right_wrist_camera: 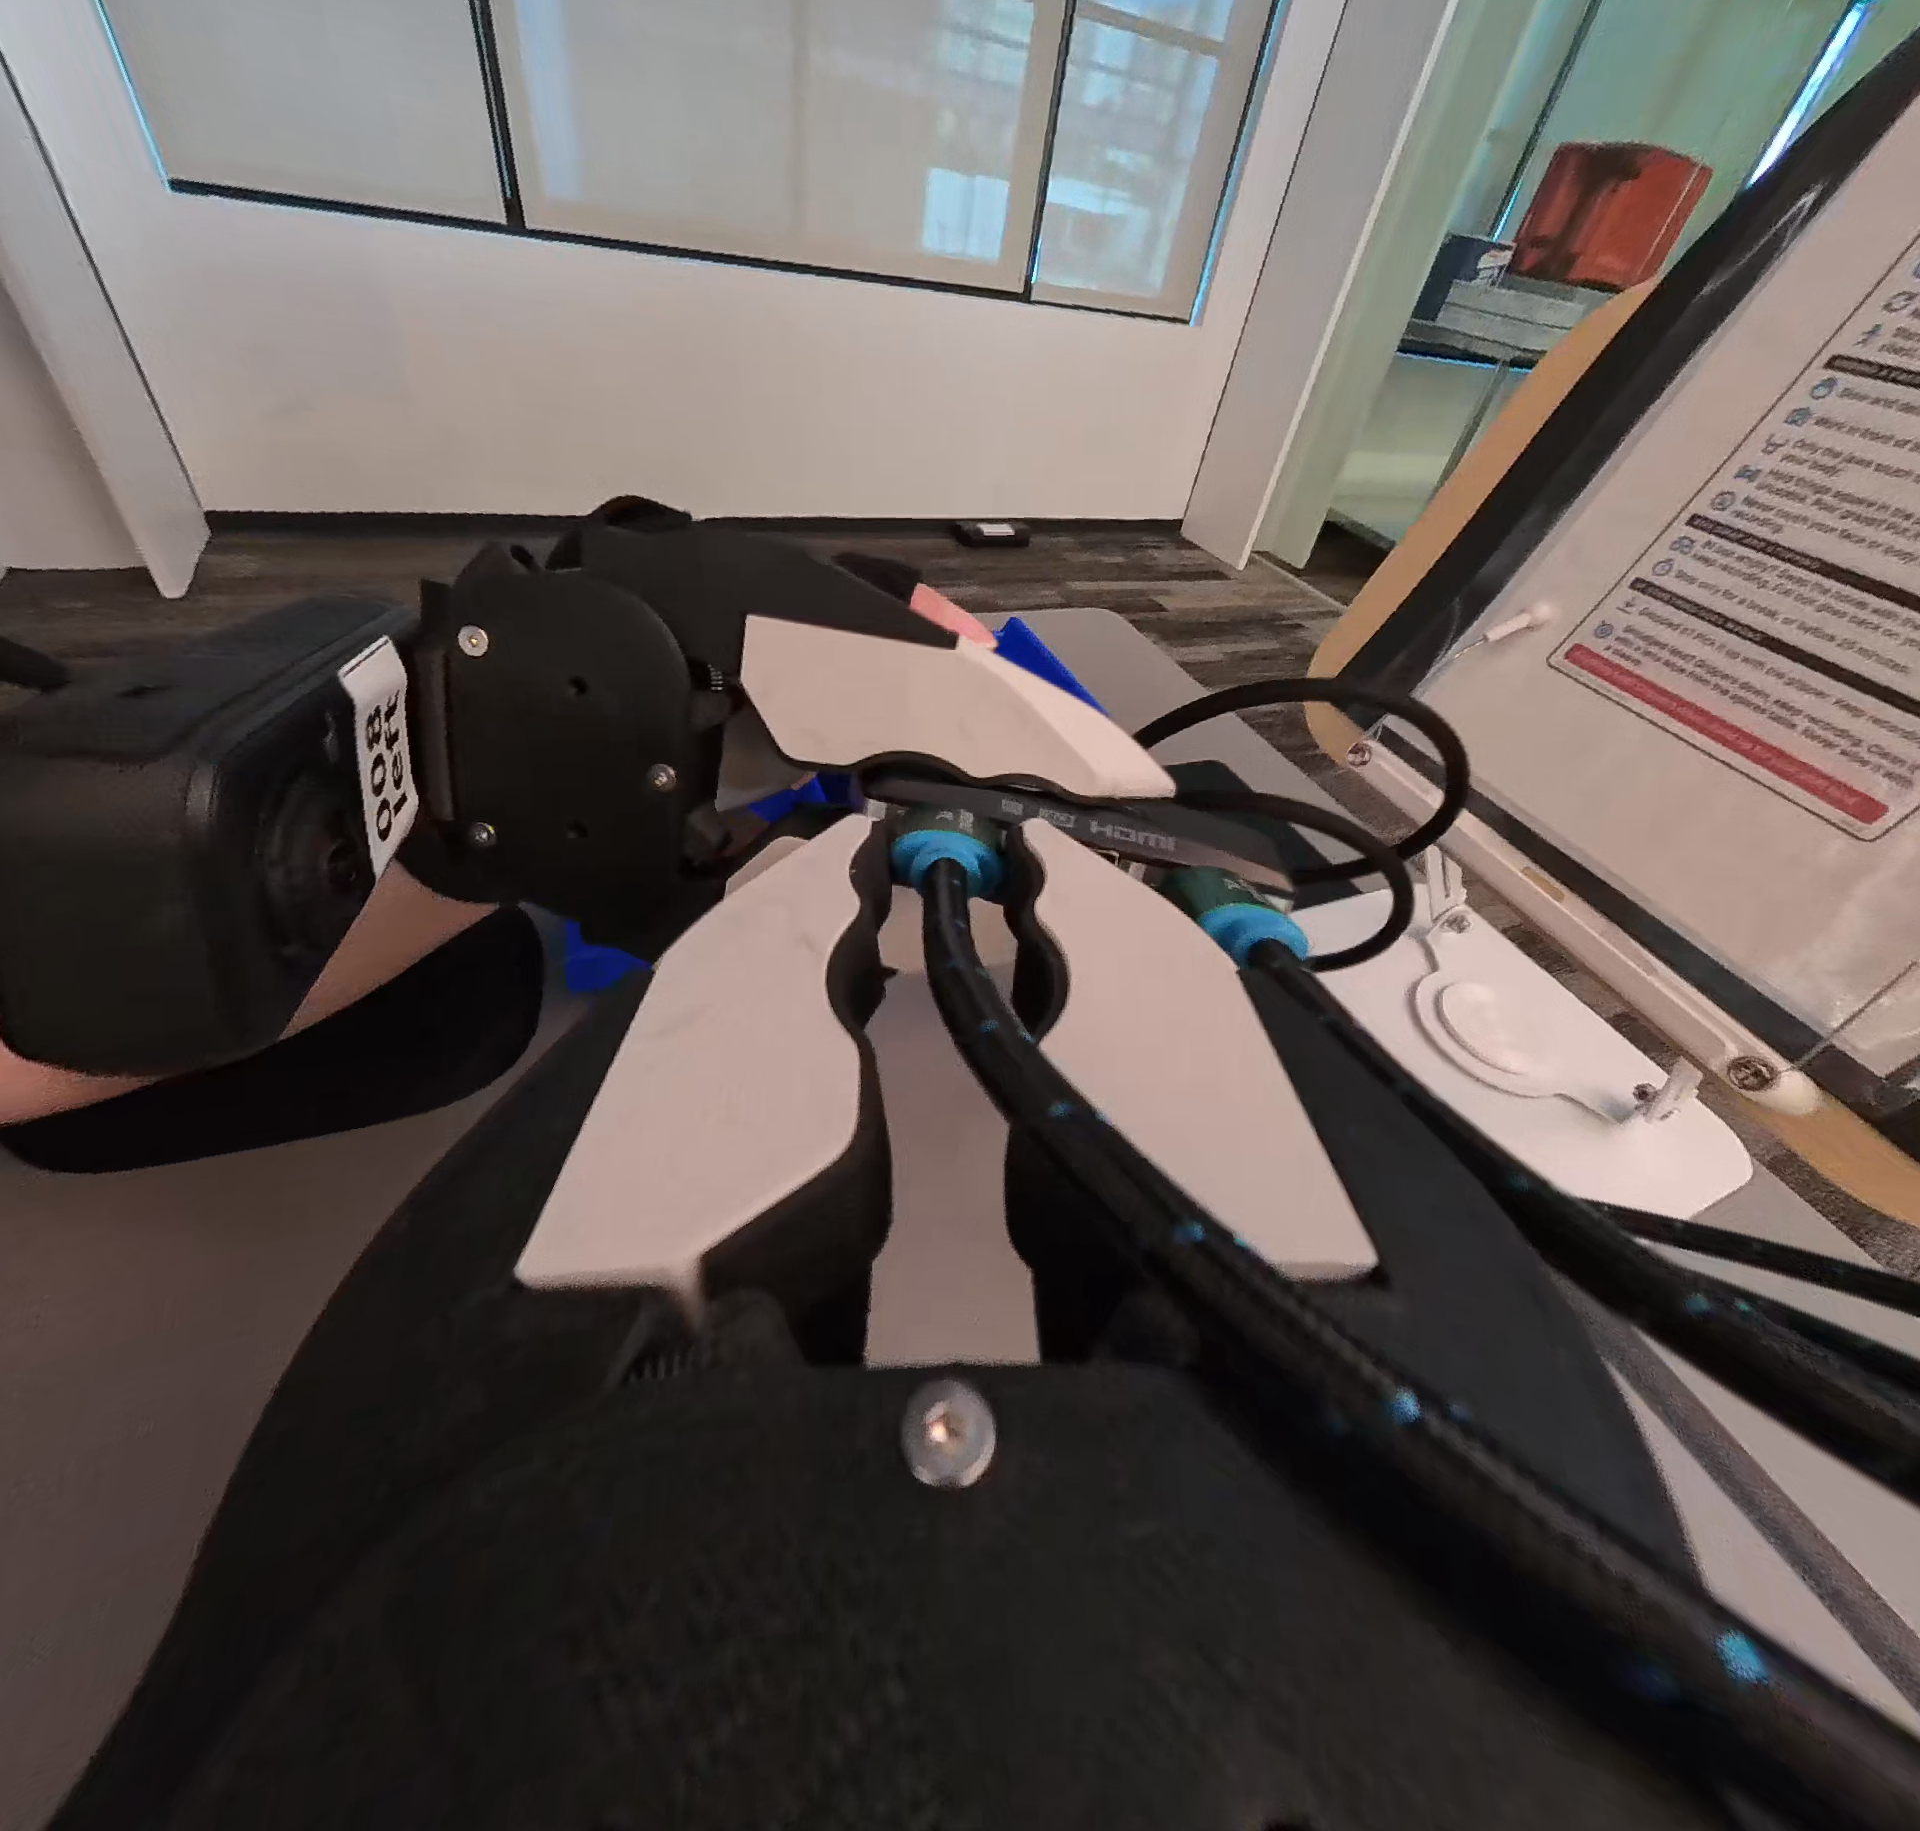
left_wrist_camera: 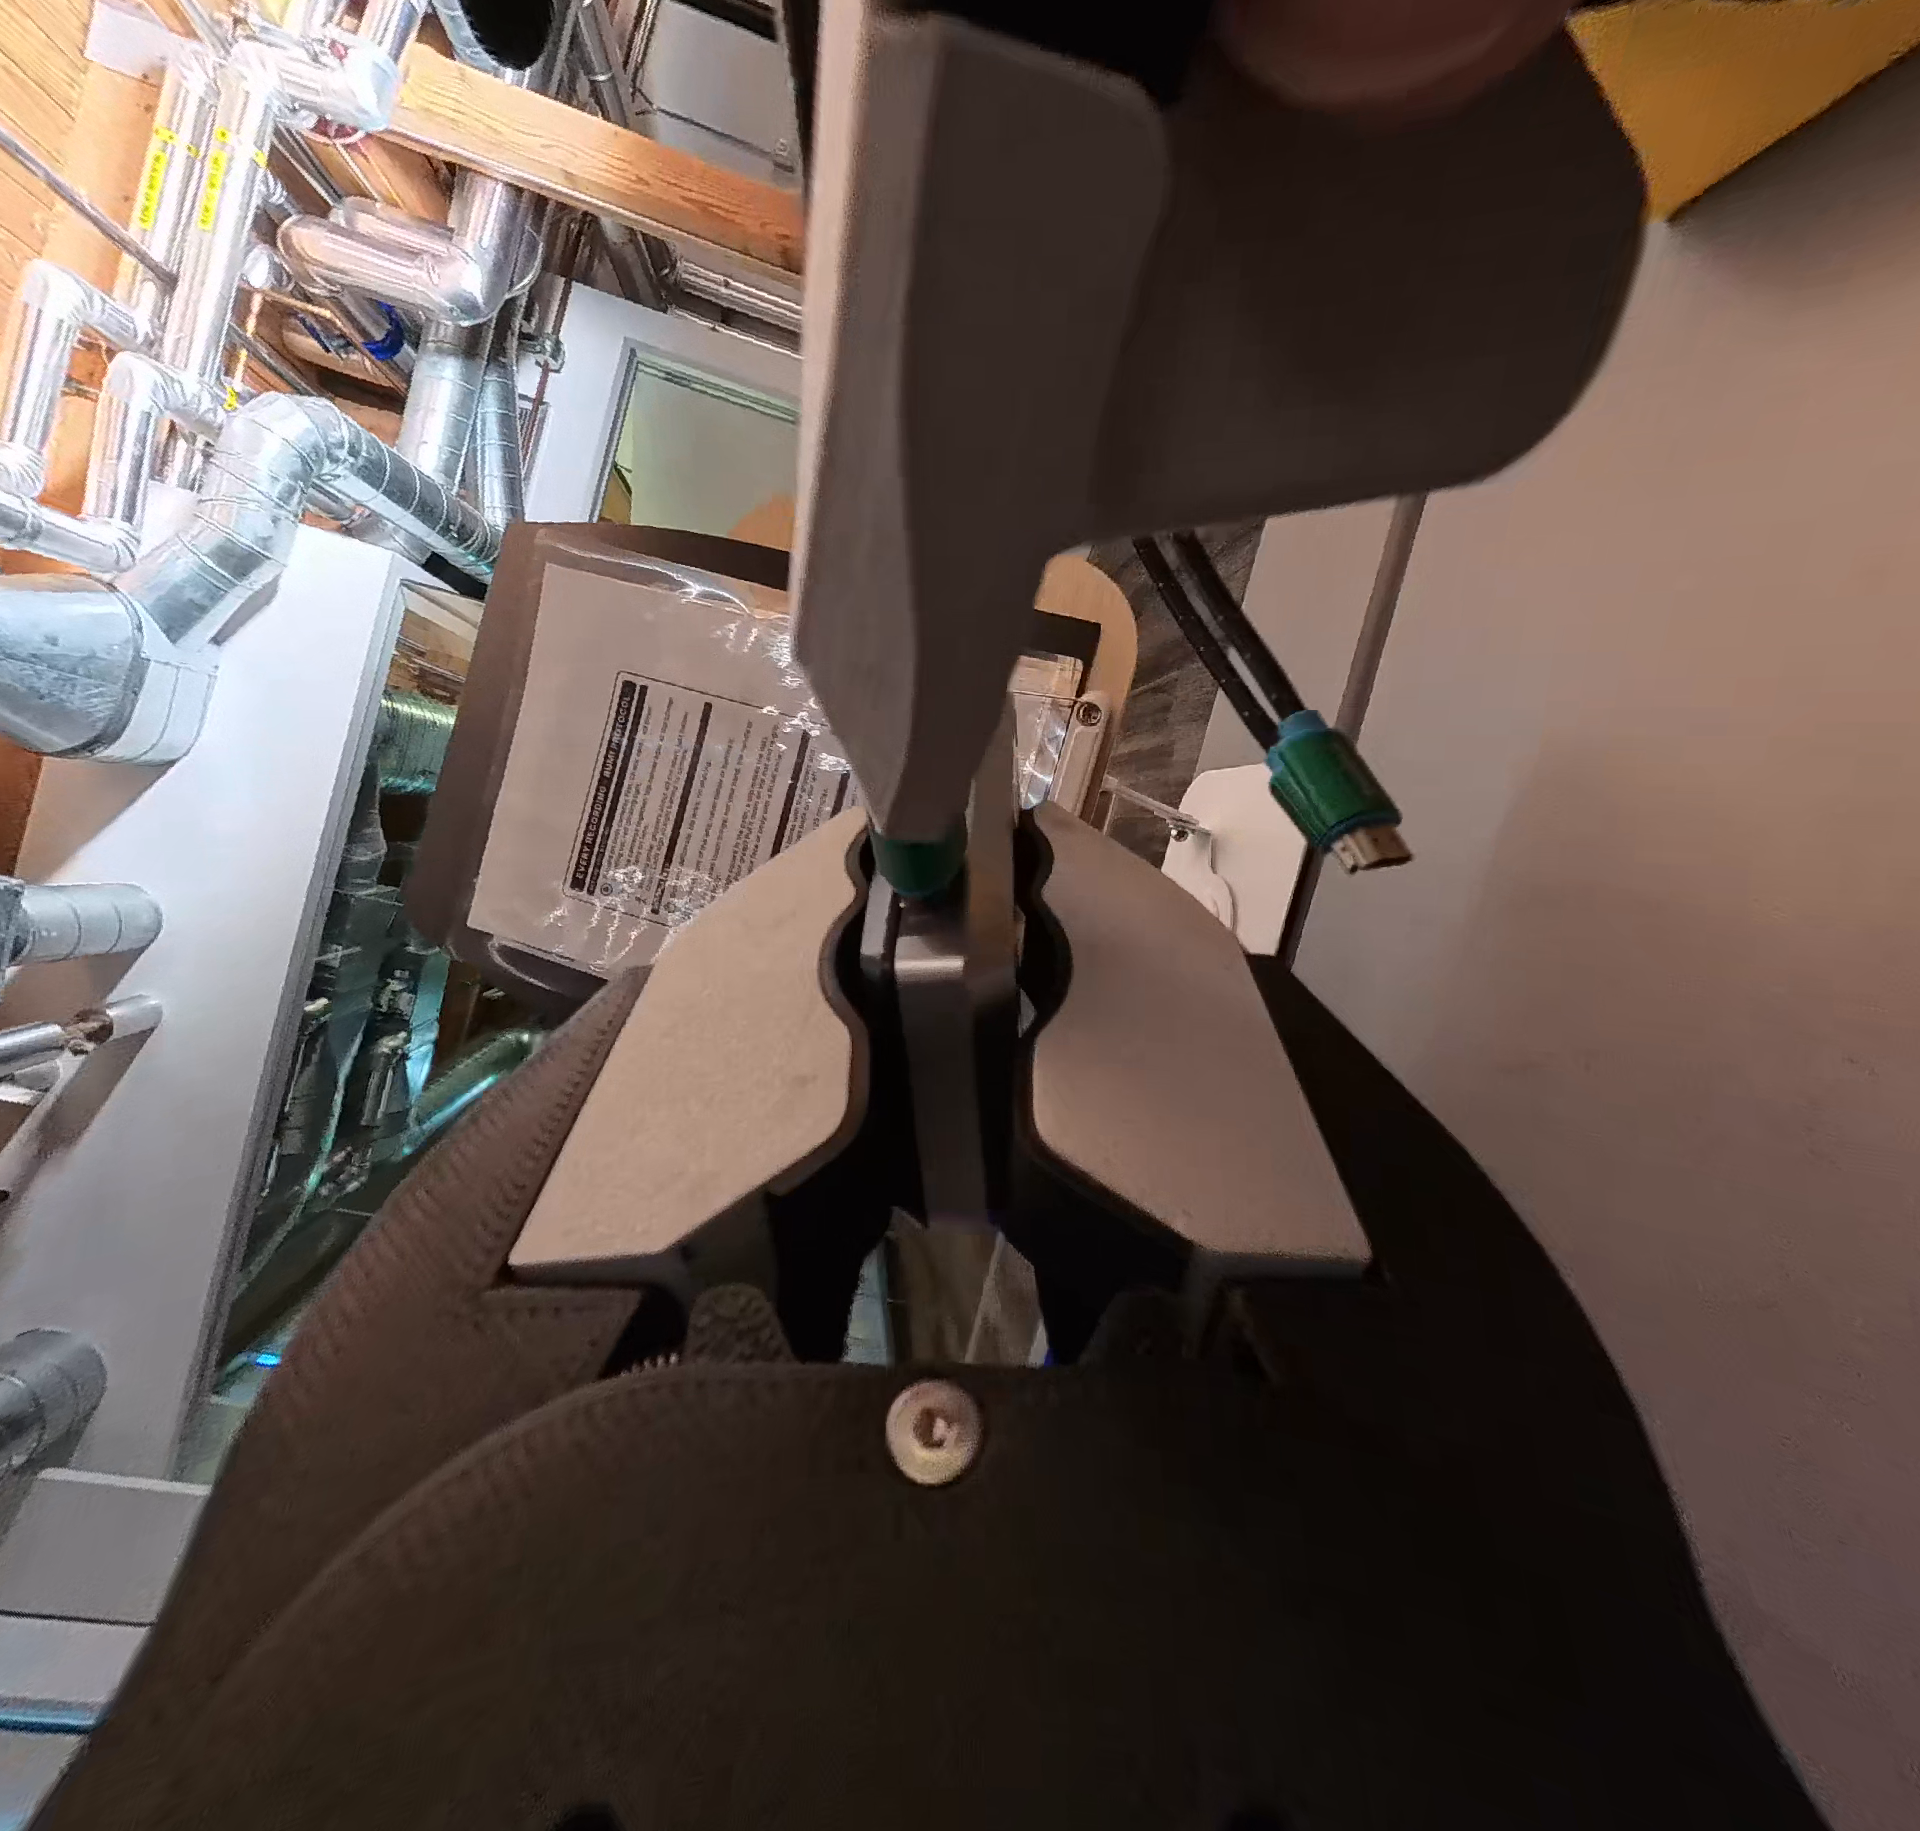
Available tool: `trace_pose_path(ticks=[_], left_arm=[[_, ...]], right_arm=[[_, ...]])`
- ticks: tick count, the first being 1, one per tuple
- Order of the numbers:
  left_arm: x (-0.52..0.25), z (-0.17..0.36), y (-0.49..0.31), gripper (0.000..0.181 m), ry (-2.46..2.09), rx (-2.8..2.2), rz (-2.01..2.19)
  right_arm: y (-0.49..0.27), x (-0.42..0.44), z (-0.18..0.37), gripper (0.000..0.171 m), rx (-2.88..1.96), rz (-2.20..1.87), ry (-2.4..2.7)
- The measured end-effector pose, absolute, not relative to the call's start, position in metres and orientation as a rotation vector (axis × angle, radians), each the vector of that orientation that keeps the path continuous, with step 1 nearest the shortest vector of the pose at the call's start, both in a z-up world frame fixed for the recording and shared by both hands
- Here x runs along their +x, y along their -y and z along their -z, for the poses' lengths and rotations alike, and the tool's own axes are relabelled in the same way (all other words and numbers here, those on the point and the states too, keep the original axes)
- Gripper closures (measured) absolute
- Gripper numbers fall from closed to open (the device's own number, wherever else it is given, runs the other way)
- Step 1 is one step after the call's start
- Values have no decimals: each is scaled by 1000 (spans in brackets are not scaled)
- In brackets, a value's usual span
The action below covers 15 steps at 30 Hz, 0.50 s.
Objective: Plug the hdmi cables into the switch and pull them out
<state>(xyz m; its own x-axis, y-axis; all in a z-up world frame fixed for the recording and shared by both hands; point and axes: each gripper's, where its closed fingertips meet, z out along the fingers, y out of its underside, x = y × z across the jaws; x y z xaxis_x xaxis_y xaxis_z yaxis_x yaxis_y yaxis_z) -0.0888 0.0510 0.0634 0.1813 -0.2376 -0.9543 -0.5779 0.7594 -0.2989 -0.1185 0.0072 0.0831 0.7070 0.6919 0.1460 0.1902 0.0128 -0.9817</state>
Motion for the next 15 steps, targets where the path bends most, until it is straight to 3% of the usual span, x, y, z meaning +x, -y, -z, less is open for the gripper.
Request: trace_pose_path(ticks=[1,15], left_arm=[[-89,-62,-51,160,-1413,-711,-285],[-95,-77,-52,160,-1359,-702,-358]], right_arm=[[-7,-118,-82,150,-1550,-458,760],[-6,-119,-89,149,-1572,-437,689]])
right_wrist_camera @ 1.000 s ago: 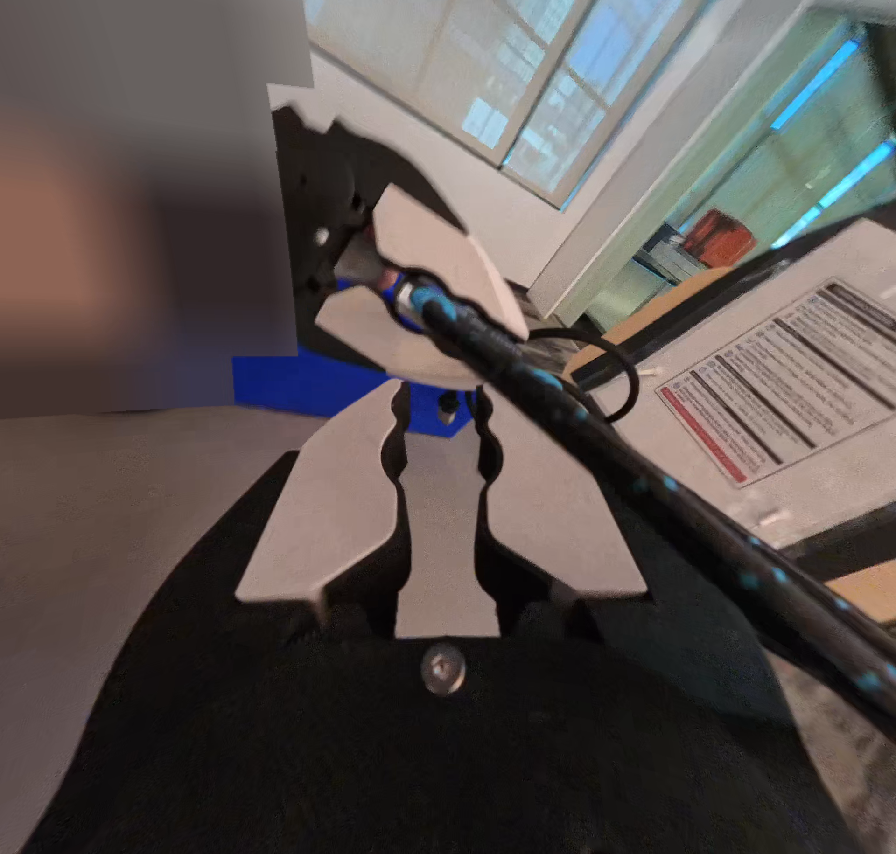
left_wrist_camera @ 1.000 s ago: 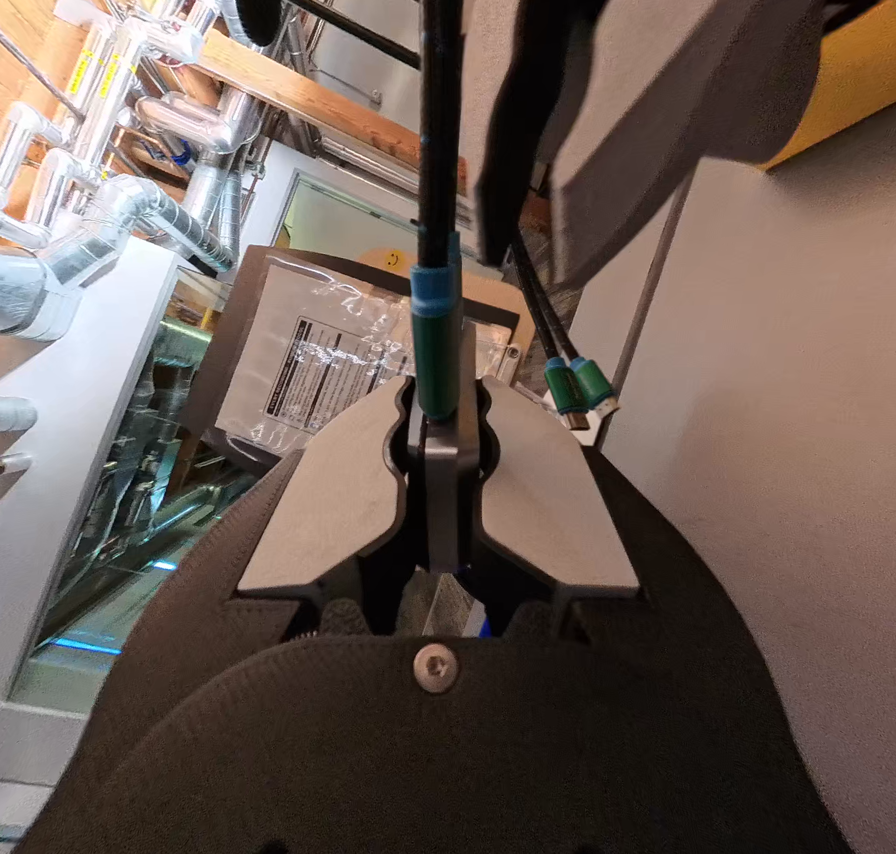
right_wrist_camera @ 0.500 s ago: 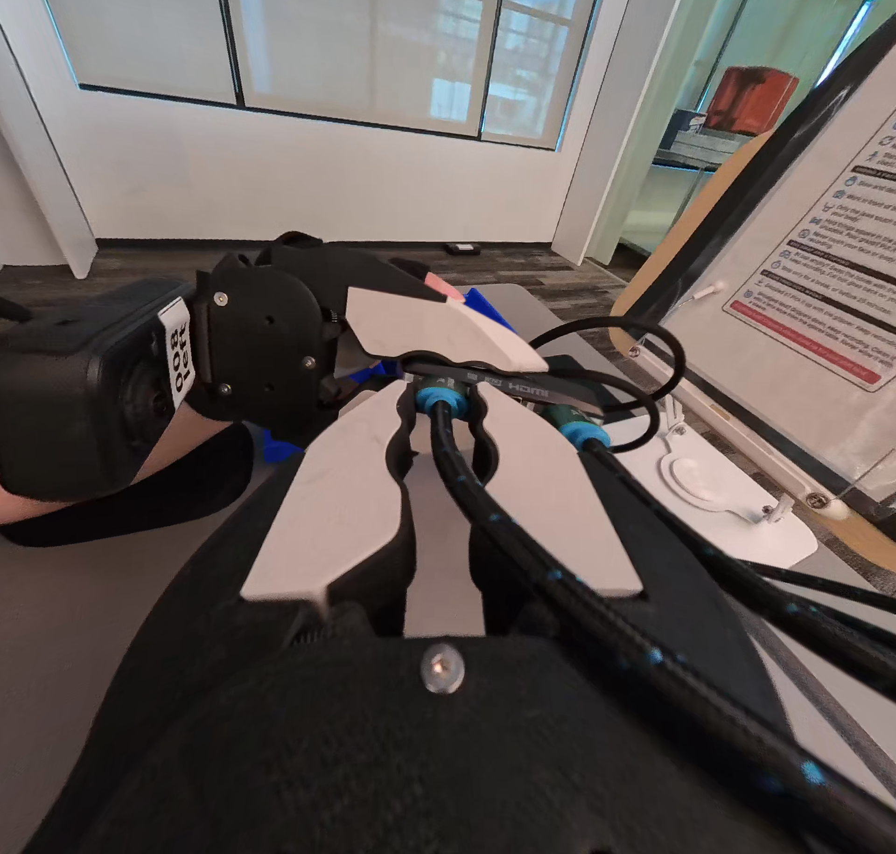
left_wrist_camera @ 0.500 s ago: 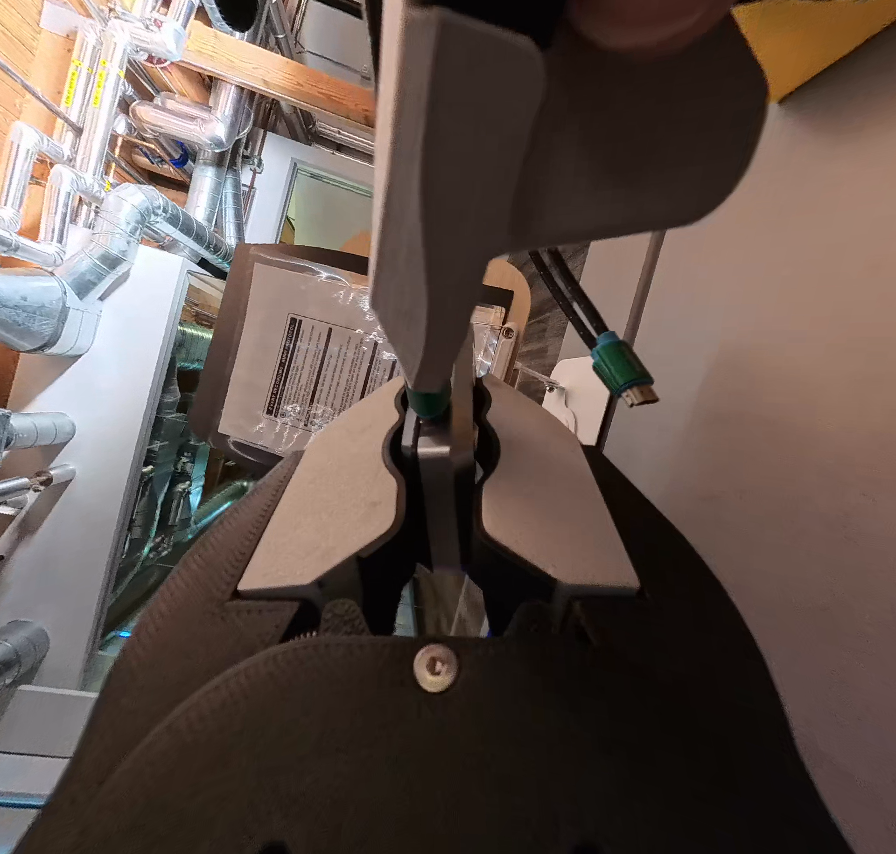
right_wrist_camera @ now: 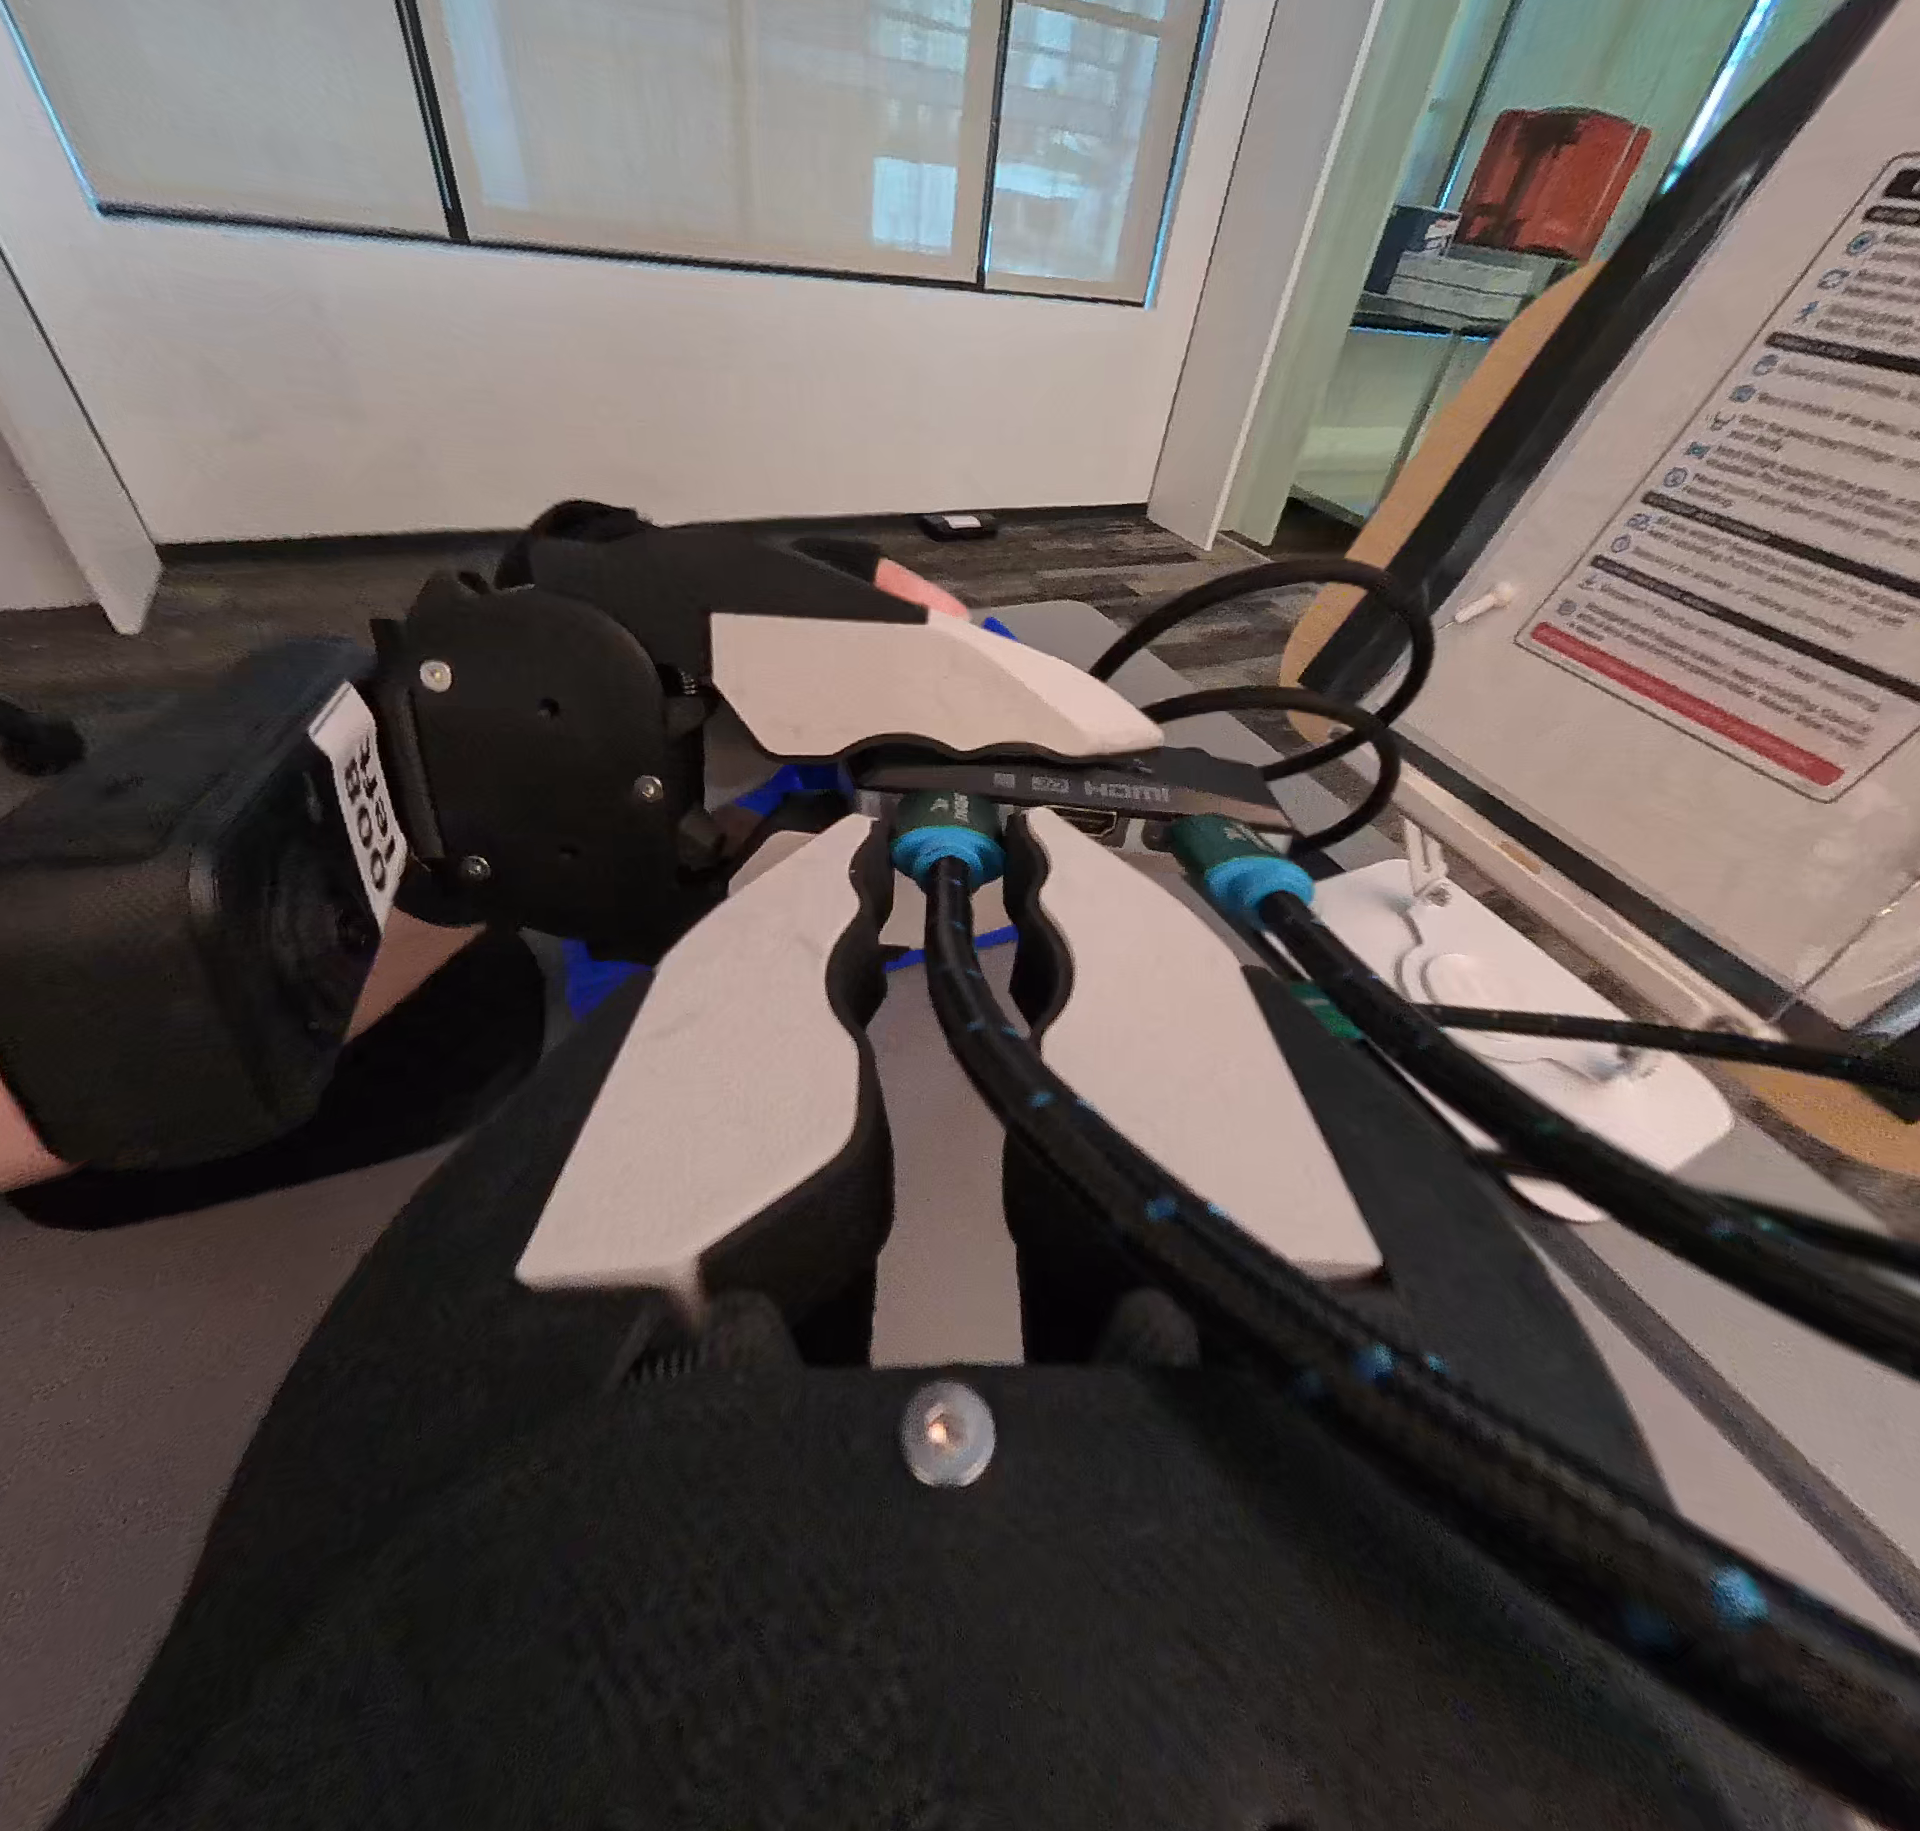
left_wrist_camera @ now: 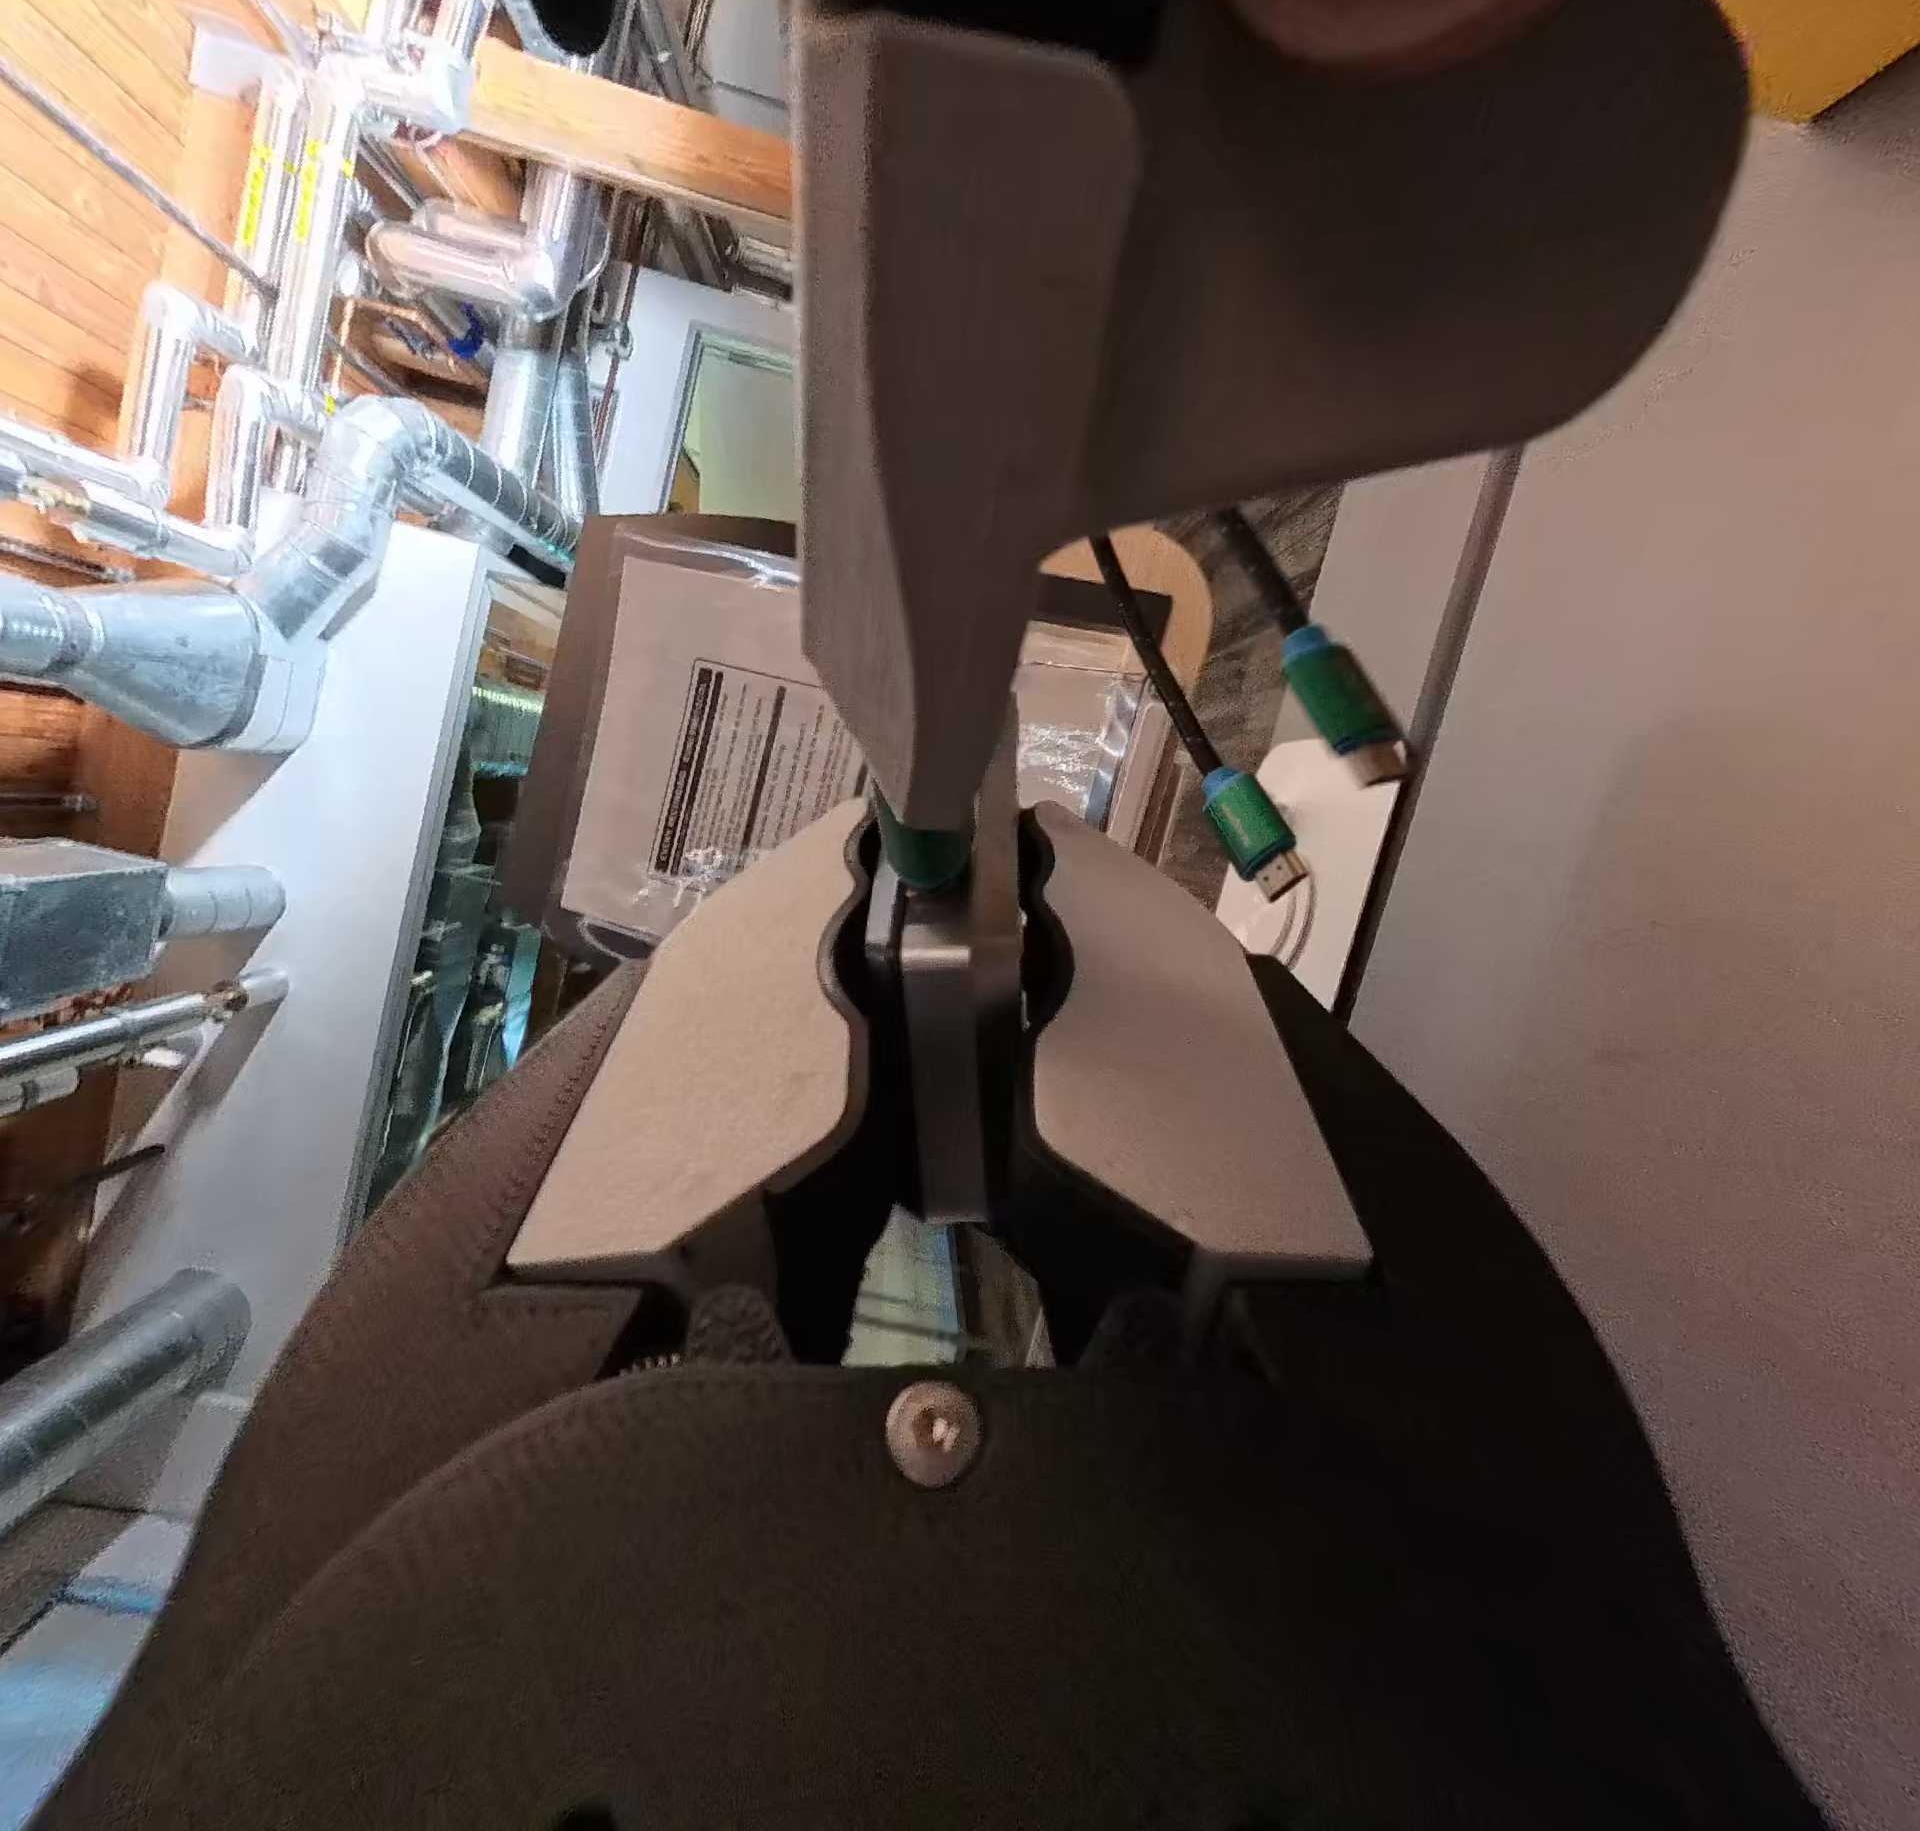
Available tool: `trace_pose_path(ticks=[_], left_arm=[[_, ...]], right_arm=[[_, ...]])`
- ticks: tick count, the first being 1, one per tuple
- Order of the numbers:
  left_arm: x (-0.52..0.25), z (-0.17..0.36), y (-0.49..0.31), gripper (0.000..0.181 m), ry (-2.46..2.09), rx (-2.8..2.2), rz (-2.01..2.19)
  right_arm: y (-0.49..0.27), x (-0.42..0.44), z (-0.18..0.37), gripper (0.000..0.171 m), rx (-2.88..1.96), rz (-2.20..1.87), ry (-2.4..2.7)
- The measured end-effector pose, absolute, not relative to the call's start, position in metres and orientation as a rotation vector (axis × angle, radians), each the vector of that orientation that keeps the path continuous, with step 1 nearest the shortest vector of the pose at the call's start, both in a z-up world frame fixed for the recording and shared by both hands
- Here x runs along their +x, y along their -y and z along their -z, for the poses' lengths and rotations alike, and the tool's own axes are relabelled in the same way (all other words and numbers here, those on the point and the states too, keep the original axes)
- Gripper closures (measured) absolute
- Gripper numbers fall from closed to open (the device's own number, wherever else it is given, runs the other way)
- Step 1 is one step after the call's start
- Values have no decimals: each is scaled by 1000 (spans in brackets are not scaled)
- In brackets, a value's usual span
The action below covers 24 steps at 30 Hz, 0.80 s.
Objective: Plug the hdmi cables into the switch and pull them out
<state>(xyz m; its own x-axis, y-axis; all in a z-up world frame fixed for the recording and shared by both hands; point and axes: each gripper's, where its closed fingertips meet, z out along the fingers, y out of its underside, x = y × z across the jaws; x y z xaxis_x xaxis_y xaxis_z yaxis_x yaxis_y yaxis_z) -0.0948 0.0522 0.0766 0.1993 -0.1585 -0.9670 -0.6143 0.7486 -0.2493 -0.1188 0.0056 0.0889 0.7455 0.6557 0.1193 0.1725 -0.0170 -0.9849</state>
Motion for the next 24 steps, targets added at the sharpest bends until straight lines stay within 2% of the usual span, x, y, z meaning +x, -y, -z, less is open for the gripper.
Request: trace_pose_path(ticks=[7,13,17,24], left_arm=[[-91,-75,-46,159,-1393,-709,-335],[-91,-76,-45,160,-1389,-694,-325],[-124,-83,-81,159,-1327,-848,-383],[-159,-116,-86,160,-1197,-967,-145]], right_arm=[[0,-114,-89,149,-1613,-616,680],[1,-114,-89,149,-1650,-515,654],[32,-86,-143,150,-1482,-903,495],[92,-29,-166,150,-1550,-718,581]])
